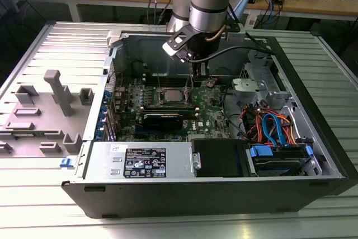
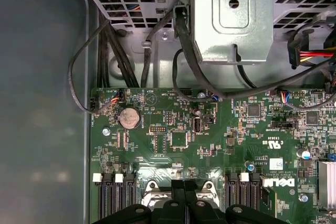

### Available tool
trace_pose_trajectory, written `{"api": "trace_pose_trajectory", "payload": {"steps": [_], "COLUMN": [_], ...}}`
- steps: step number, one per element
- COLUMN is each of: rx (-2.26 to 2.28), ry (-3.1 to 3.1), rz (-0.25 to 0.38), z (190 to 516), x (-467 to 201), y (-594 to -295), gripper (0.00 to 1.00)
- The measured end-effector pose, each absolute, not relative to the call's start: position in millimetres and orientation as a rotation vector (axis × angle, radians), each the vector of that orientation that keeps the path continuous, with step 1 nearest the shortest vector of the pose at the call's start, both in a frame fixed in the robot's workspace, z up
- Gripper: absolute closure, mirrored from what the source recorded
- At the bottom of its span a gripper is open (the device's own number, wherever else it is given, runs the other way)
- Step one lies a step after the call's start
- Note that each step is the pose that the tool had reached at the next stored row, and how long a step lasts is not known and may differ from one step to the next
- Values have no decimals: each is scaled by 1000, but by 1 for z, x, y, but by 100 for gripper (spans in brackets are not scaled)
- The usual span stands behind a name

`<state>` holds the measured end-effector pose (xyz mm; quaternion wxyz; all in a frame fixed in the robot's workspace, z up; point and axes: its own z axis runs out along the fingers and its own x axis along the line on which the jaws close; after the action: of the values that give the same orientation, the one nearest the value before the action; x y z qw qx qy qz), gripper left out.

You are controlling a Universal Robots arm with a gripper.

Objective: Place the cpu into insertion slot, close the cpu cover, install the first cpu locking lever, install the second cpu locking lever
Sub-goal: 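Close the cpu cover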

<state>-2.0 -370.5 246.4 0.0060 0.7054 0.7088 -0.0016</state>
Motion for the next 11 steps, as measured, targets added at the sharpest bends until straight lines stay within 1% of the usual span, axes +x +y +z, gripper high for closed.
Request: {"api": "trace_pose_trajectory", "payload": {"steps": [11], "rx": [2208], "ry": [2218], "rz": [-5], "z": [246], "x": [-9], "y": [-370], "gripper": [89]}}
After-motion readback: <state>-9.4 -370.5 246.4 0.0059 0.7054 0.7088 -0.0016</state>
